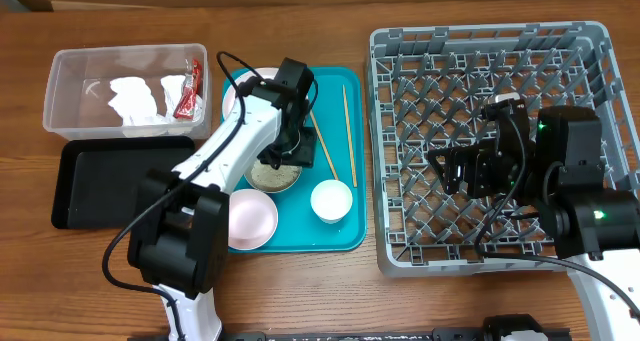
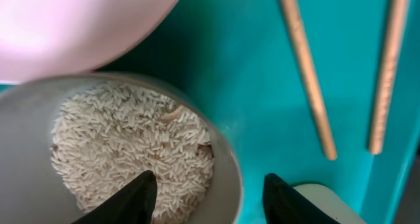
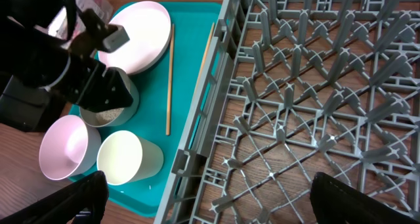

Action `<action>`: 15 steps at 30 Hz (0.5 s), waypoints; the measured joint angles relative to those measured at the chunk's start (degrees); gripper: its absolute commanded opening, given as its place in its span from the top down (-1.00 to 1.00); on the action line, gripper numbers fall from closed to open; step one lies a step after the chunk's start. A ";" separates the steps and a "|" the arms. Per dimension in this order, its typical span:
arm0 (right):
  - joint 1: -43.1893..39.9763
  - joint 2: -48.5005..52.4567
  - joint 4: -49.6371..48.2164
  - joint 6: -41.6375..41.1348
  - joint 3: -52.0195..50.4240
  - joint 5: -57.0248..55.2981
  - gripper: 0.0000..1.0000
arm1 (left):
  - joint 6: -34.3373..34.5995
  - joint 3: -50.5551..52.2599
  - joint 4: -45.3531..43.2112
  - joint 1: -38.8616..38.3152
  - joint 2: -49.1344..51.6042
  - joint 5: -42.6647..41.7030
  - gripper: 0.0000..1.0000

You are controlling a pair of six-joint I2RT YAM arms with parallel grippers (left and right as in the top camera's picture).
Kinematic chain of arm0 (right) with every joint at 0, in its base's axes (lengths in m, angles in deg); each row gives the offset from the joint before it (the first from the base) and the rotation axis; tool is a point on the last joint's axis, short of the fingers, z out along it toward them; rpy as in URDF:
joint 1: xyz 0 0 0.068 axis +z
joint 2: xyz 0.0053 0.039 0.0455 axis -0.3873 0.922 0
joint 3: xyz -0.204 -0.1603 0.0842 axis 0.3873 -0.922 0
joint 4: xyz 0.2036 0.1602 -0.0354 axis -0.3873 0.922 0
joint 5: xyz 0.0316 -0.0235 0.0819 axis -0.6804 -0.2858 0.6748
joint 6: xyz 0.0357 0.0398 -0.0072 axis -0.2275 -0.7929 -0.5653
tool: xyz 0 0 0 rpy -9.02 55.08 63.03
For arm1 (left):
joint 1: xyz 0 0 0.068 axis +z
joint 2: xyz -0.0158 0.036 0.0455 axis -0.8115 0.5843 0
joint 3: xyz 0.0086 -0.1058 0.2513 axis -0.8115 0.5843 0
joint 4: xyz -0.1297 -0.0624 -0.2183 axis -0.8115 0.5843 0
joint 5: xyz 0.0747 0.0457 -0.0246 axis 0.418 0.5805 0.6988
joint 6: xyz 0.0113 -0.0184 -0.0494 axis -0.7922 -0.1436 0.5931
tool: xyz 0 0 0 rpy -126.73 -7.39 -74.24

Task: Sort waste into correct bins and load items into the dishwasher
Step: 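Grasp the rim of the rice bowl with the left gripper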

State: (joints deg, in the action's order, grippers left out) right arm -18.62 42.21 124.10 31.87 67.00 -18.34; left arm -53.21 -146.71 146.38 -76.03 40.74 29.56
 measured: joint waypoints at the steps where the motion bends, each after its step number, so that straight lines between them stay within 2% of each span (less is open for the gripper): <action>1: 0.00 0.00 -0.02 0.00 0.00 0.00 -1.00 | 0.15 0.87 -0.68 -0.02 0.00 0.17 -0.03; 7: 0.00 0.00 -0.04 0.00 0.00 0.02 -1.00 | 1.01 5.05 -5.03 -1.25 0.00 0.63 0.17; 12: 0.00 0.00 -0.02 0.02 0.00 0.00 -1.00 | 1.88 5.97 -6.21 -2.14 0.00 0.66 0.49; 15: 0.00 0.00 -0.04 0.02 0.00 0.00 -1.00 | 1.92 5.99 -6.36 -2.19 0.00 0.68 0.74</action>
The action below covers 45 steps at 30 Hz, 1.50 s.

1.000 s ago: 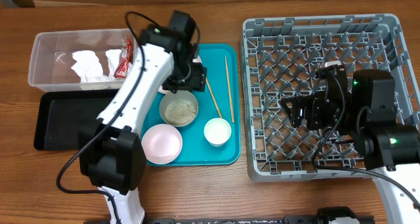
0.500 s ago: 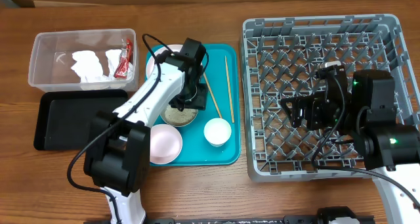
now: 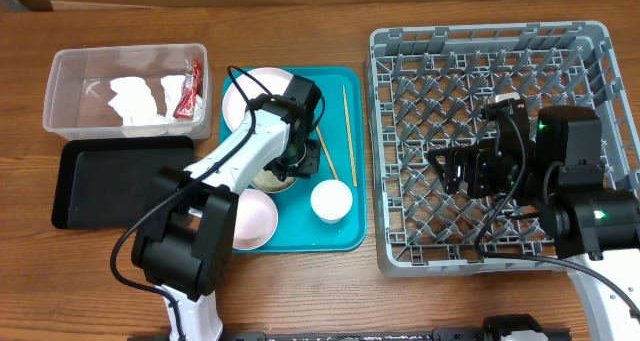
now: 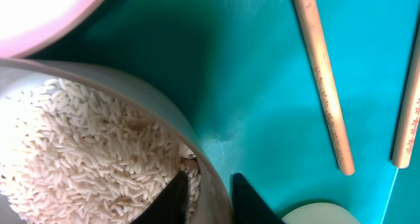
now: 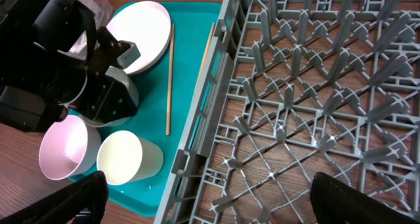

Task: Sort waste into correct bins and load items into the dishwasher
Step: 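Grasp the rim of the rice bowl with the left gripper, then tip the rice bowl over the black tray to pour out rice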

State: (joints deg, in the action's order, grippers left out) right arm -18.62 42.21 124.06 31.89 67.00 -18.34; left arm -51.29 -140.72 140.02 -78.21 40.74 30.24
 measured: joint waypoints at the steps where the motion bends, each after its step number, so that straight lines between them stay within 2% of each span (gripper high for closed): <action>1: 0.00 0.00 0.02 -0.02 0.00 0.02 -1.00 | -0.04 0.00 -0.02 0.00 0.00 0.04 0.84; 3: 0.00 0.00 0.02 0.00 0.00 0.00 -1.00 | 0.07 0.00 -0.04 -0.02 0.00 0.35 0.92; 8: 0.00 0.00 0.00 -0.02 0.00 0.02 -1.00 | -0.07 -0.48 1.86 -0.02 -0.66 1.49 0.92; 12: 0.00 0.00 0.02 -0.02 0.00 0.02 -1.00 | -0.09 -4.94 10.45 -0.04 -0.63 1.70 0.92; 19: 0.00 0.00 0.00 -0.02 0.00 0.02 -1.00 | -1.27 -23.28 25.27 0.15 -0.09 0.94 0.92; 24: 0.00 0.00 0.00 -0.02 0.00 0.00 -1.00 | -2.97 -33.62 34.05 3.32 -0.28 -0.26 0.91; 30: 0.00 0.00 0.04 -0.02 0.00 0.00 -1.00 | -7.78 -34.29 41.40 14.58 -1.64 -4.44 0.91; 35: 0.00 0.00 0.00 -0.02 0.00 0.00 -1.00 | -14.43 -34.16 43.78 26.62 -3.54 -10.86 0.91; 40: 0.00 0.00 -0.02 0.00 0.00 0.48 -1.00 | -22.93 -30.80 43.85 37.35 -6.38 -21.14 0.92; 45: 0.00 0.00 0.02 -0.02 0.00 0.59 -1.00 | -31.52 -21.59 40.57 46.99 -7.04 -35.30 0.91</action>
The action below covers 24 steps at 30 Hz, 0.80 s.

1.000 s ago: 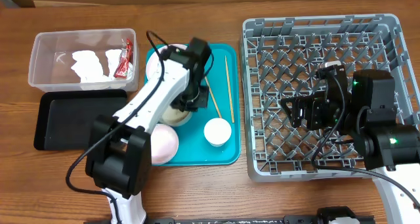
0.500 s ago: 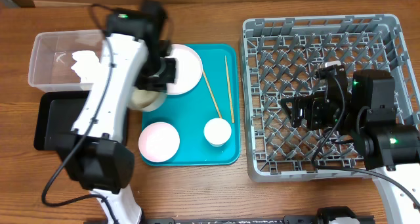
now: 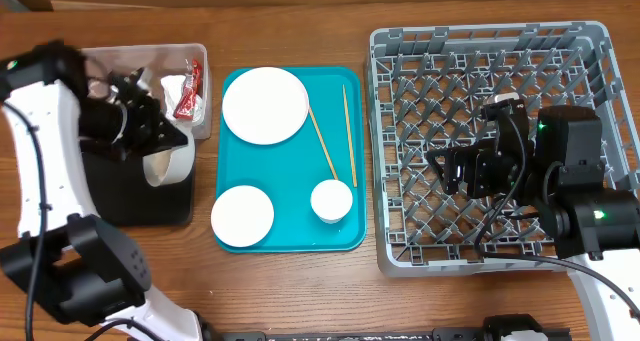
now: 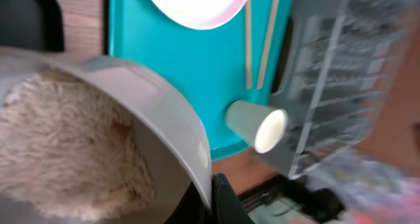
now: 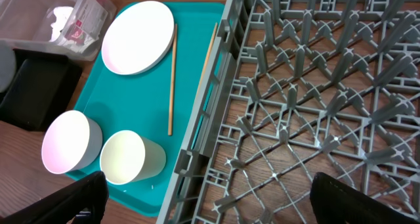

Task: Sort waste into correct bins and load items into the dishwasher
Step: 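Tip the rice bowl over the black tray to pour out rice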

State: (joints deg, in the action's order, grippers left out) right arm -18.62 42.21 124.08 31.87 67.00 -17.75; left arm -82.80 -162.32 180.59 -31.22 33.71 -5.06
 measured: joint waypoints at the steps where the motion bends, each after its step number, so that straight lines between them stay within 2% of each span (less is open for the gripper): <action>1: 0.00 0.00 -0.02 0.00 0.00 0.02 -1.00 | -1.46 2.64 -1.46 2.21 0.00 -3.04 0.92; 8: 0.00 0.00 0.00 0.02 0.00 0.02 -1.00 | -5.64 18.56 -15.28 14.91 0.00 -18.93 0.91; 13: 0.00 0.00 0.24 0.00 0.00 0.04 -1.00 | -4.96 26.27 -26.47 19.82 0.39 -28.37 0.92; 24: 0.00 0.02 0.35 -0.02 0.00 0.04 -1.00 | 7.06 29.11 -27.98 22.03 4.09 -42.97 0.92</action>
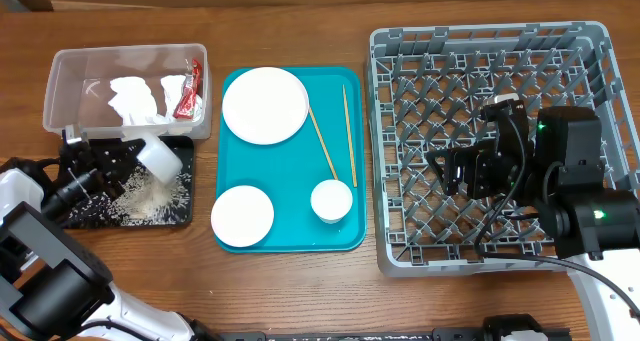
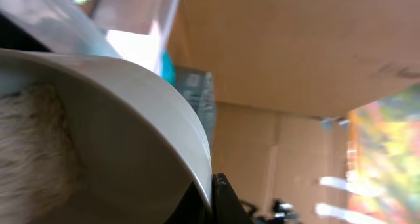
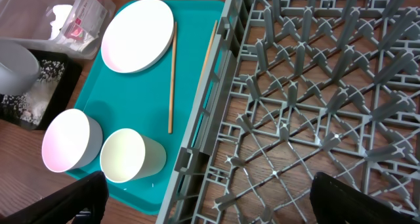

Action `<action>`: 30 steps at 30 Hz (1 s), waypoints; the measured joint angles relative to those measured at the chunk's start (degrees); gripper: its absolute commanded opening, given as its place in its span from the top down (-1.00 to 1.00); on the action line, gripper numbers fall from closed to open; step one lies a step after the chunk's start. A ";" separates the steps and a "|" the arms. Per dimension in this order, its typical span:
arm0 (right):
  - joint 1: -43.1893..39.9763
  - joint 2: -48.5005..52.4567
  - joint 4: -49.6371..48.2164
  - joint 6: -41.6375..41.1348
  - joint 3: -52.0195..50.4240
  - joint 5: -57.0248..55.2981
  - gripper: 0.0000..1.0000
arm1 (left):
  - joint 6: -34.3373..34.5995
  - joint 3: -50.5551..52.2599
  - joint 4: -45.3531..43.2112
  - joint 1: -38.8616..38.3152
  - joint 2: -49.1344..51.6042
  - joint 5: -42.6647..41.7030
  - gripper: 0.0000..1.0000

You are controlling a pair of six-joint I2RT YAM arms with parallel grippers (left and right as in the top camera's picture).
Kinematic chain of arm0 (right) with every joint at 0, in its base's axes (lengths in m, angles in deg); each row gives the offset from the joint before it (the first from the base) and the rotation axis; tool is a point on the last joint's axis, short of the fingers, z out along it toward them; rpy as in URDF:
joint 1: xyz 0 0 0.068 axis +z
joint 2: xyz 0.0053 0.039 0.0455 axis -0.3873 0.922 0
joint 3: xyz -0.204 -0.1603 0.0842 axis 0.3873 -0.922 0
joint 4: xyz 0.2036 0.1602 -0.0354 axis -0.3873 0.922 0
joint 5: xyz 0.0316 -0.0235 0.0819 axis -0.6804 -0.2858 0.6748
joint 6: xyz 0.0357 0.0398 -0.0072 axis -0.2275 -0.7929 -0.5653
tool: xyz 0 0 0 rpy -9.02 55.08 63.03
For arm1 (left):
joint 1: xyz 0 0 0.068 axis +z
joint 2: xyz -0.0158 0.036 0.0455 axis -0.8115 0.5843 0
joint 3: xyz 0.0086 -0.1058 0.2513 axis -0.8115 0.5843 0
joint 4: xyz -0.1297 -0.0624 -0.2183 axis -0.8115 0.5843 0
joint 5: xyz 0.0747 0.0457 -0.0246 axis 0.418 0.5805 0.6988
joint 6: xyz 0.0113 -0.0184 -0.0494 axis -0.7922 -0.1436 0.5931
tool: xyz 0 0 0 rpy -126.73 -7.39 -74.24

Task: Sort waste into correct bins and load items into the dishwasher
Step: 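Tip the rice bowl over the black tray to pour out rice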

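Observation:
My left gripper (image 1: 138, 151) is shut on the rim of the grey bowl (image 1: 160, 157), which is tipped on its side over the black bin (image 1: 80, 216). White rice (image 1: 142, 198) lies scattered in that bin. In the left wrist view the grey bowl (image 2: 118, 119) fills the frame, some rice (image 2: 29, 142) still clings inside it, and the fingertips (image 2: 220, 196) pinch its rim. My right gripper (image 1: 462, 171) hangs open over the grey dish rack (image 1: 590, 71), holding nothing. The right wrist view shows the rack (image 3: 315, 86) and the teal tray (image 3: 147, 99).
On the teal tray (image 1: 345, 236) lie a pink plate (image 1: 265, 105), a pink bowl (image 1: 242, 216), a cream cup (image 1: 331, 200) and two chopsticks (image 1: 322, 141). A clear bin (image 1: 60, 66) with paper waste and a red wrapper stands behind the black bin.
The left arm has shifted left and lower, and the bowl, then held full over the black bin, is now tipped. Rice now lies scattered in the bin. The right arm has not moved.
My left gripper stood open astride the rim of the rice bowl on the tray, then was shut on that rim. Later it held the bowl off the tray above the black bin. Now the bowl is tipped and rice lies in the bin.

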State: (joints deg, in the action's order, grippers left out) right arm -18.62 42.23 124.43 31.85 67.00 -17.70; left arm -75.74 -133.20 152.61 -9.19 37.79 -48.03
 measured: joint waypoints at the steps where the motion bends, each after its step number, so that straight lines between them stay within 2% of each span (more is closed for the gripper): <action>1: 0.00 0.04 0.02 0.00 0.00 -0.02 -1.00 | 0.92 0.00 0.00 0.00 0.00 -0.92 0.92; 9: 0.00 0.52 -0.15 0.00 0.00 0.09 -1.00 | 8.63 0.00 -0.98 0.17 0.00 -5.84 0.92; 19: 0.00 0.52 -0.46 0.02 0.00 0.28 -1.00 | 10.88 0.00 -5.75 0.37 0.00 -6.67 0.92; 30: 0.00 0.52 -0.46 0.02 0.00 1.51 -1.00 | 14.43 0.02 -9.86 0.37 0.00 -2.69 0.92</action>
State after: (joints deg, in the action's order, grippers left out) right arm -18.62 42.75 123.97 31.87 67.00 -16.20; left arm -61.32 -133.18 142.75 -8.82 37.79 -50.72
